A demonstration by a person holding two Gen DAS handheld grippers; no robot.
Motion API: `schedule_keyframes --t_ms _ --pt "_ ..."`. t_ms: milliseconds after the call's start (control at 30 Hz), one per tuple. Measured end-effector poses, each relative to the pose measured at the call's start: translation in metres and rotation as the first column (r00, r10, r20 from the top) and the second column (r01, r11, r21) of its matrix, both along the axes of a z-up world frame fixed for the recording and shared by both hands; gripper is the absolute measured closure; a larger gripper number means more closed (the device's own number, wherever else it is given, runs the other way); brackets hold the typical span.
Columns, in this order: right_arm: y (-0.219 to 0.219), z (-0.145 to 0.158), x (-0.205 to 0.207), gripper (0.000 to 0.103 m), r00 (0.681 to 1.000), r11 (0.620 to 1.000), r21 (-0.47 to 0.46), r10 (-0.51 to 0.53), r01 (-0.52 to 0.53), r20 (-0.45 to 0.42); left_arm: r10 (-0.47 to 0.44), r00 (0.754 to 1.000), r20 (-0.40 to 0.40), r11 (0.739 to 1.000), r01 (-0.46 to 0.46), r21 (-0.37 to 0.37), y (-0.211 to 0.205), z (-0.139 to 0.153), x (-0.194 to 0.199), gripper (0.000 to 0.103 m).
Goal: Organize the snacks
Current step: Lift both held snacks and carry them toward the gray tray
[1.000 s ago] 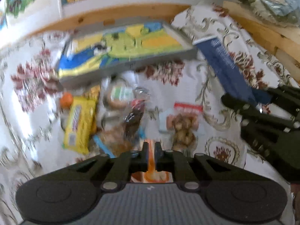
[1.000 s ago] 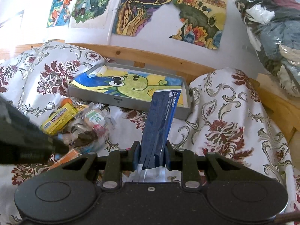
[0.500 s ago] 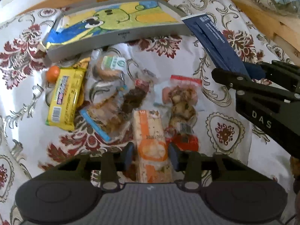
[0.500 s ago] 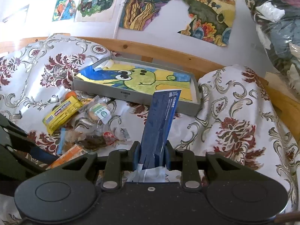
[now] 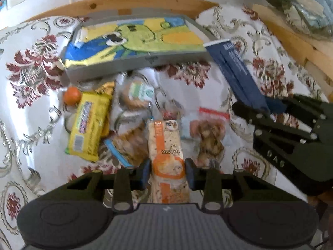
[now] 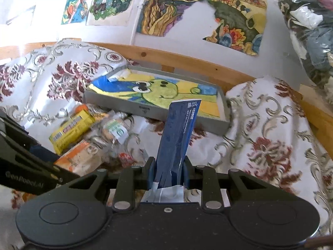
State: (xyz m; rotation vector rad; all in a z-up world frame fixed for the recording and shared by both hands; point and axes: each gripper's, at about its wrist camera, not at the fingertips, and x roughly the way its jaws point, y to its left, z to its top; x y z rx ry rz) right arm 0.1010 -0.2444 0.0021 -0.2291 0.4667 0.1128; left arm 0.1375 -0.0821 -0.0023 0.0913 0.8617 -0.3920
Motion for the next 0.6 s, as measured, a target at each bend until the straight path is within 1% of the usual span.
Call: schedule_keyframes --t_ms 133,300,433,600 --pt "0.007 0.010 0.018 0.075 0.998 1.000 -0.017 0.027 -0.026 0.062 0.029 0.999 0.024 0.999 -0.028 -0.030 0.009 0.014 0.018 0.065" --pt "0.011 0.020 0.058 0.075 0.992 0.999 -0.027 0.042 -0.040 0.120 0.061 0.996 0.068 0.997 -0.058 -0.053 0.022 0.031 0.049 0.065" --pt "0.015 0.024 0.095 0.075 0.990 0.998 -0.011 0.065 -0.064 0.123 0.082 0.988 0.127 0.996 -0.076 -0.049 0.033 0.050 0.078 0.065" --pt "0.023 0.025 0.136 0.075 0.989 0.995 -0.010 0.102 -0.101 0.107 0.133 0.969 0.208 0.990 -0.118 -0.080 0.042 0.067 0.121 0.065"
